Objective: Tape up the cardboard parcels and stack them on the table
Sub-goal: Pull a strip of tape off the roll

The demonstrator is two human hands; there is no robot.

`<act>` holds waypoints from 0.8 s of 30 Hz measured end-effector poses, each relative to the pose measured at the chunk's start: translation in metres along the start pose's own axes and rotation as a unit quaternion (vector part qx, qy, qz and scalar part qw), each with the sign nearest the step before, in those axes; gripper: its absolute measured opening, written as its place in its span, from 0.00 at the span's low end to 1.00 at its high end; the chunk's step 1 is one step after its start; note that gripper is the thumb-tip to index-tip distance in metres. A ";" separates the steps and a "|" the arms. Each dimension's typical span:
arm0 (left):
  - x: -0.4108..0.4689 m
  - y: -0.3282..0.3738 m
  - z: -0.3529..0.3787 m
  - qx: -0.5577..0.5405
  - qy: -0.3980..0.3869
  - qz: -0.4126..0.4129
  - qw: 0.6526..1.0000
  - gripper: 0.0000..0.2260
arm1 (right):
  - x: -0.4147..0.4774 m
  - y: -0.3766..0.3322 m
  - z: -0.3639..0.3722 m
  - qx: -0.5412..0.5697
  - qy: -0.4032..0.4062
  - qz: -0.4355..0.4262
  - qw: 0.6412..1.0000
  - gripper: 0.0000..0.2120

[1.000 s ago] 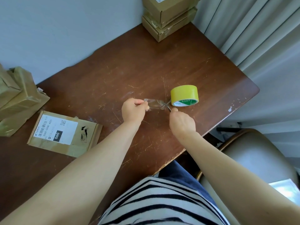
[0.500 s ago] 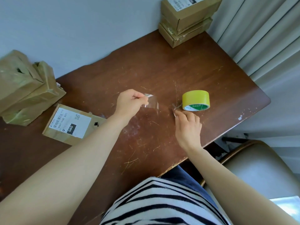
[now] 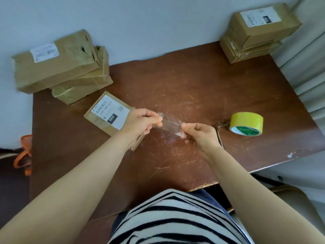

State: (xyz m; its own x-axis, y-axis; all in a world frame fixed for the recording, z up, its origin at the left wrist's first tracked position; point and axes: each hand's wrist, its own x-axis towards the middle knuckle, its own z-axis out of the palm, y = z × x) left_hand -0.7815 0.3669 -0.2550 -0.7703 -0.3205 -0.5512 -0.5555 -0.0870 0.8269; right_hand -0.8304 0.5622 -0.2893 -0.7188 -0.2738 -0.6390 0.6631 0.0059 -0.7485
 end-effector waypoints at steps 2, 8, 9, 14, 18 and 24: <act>-0.006 -0.010 -0.015 -0.027 0.010 -0.027 0.999 0.08 | -0.001 -0.003 0.009 -0.040 0.001 -0.020 0.999 0.04; -0.002 -0.019 -0.073 -0.114 0.243 -0.008 0.963 0.09 | 0.003 -0.016 0.036 -0.021 0.050 -0.087 0.995 0.04; 0.000 -0.023 -0.087 -0.082 0.285 0.006 0.955 0.07 | 0.006 -0.020 0.034 -0.003 0.065 -0.093 0.994 0.04; 0.000 -0.047 -0.093 0.156 0.236 0.112 0.953 0.08 | 0.012 -0.025 0.041 0.039 0.042 -0.059 0.997 0.05; 0.003 -0.064 -0.072 0.254 0.156 0.172 0.939 0.07 | 0.015 -0.016 0.059 0.054 0.020 -0.017 0.998 0.04; 0.010 -0.070 -0.063 0.317 0.113 0.216 0.917 0.10 | 0.015 -0.001 0.075 0.055 0.036 0.028 0.997 0.06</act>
State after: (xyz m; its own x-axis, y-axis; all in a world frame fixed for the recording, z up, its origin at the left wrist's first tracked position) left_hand -0.7302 0.3108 -0.3117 -0.9167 -0.3887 -0.0923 -0.3397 0.6367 0.6923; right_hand -0.8264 0.4855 -0.2851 -0.6902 -0.2070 -0.6934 0.7190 -0.0881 -0.6893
